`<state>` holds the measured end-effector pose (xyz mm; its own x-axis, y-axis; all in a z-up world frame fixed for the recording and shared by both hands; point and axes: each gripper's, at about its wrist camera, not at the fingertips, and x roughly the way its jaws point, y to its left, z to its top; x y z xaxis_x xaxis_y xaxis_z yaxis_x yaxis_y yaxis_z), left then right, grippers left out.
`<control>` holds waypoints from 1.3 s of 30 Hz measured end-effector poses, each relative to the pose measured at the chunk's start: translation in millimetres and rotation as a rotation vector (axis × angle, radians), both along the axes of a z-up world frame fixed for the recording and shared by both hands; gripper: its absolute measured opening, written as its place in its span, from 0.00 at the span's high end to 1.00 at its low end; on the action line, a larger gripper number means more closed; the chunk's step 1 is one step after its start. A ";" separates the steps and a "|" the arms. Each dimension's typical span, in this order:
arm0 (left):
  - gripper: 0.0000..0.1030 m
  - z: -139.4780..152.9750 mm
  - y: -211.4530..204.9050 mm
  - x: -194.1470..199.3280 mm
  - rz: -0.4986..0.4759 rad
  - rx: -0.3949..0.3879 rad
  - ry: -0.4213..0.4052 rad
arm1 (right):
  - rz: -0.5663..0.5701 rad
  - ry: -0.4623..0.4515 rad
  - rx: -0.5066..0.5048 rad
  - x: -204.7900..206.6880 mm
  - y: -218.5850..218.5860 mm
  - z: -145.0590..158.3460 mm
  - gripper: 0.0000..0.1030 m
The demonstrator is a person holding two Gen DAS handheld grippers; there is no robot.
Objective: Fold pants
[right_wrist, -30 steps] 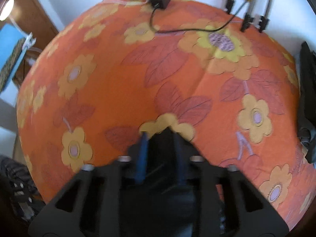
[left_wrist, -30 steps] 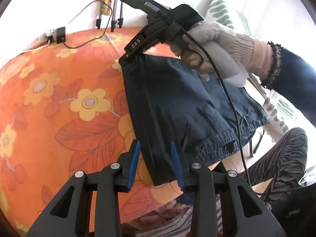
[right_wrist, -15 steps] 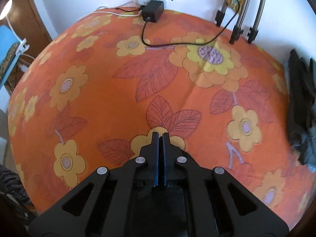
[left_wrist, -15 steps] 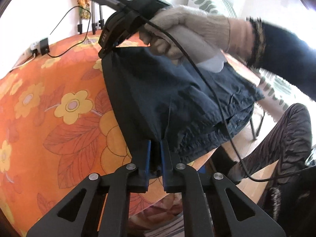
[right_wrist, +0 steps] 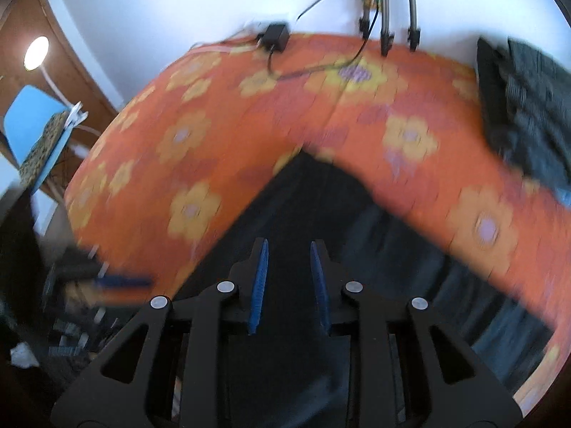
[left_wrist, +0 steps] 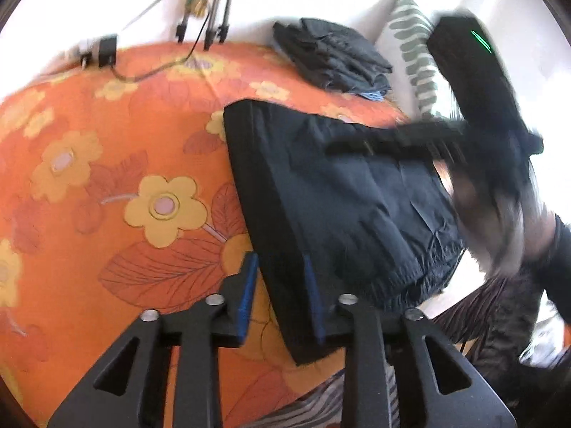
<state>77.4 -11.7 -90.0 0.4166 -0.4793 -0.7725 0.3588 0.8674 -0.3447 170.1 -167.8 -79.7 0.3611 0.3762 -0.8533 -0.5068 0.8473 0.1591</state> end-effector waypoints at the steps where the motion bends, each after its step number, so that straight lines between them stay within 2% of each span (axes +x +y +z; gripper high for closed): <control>1: 0.73 -3.2 -0.7 3.8 0.009 -0.007 0.021 | -0.010 0.007 -0.006 -8.3 -2.0 -5.6 0.75; 5: 0.73 -7.4 -5.7 12.9 0.039 0.000 0.045 | -0.058 0.009 -0.034 -27.1 -12.4 -25.3 0.75; 10: 0.73 -12.9 -17.8 16.7 0.041 0.058 0.037 | -0.125 0.045 -0.005 -28.0 -27.6 -38.1 0.75; 13: 0.73 -20.3 -27.0 17.2 0.039 0.118 0.029 | -0.128 0.062 0.007 -26.8 -28.8 -45.4 0.73; 14: 0.72 -20.7 -27.8 15.8 0.037 0.127 0.022 | -0.120 0.063 0.007 -27.7 -27.4 -45.3 0.69; 16: 0.72 -20.5 -30.8 13.2 0.031 0.143 0.003 | -0.112 0.077 0.013 -26.4 -25.2 -42.8 0.68; 18: 0.72 -20.6 -32.2 11.5 0.028 0.151 -0.011 | -0.117 0.108 0.064 -21.1 -25.6 -38.3 0.67; 21: 0.72 -20.5 -32.1 11.4 0.030 0.151 -0.015 | -0.142 0.128 0.101 -7.2 -21.4 -29.5 0.57; 23: 0.72 -20.4 -31.3 11.7 0.035 0.144 -0.012 | -0.138 0.137 0.104 3.1 -12.4 -23.2 0.56; 30: 0.72 -19.5 -30.6 12.2 0.035 0.119 -0.005 | -0.151 0.205 0.054 39.9 21.8 -24.6 0.56; 35: 0.72 -18.5 -26.8 12.0 0.037 0.075 0.007 | -0.187 0.266 -0.049 60.4 44.7 -39.4 0.56; 39: 0.72 -16.8 -19.7 11.3 0.054 0.025 0.029 | -0.168 0.257 -0.152 67.0 66.8 -40.9 0.56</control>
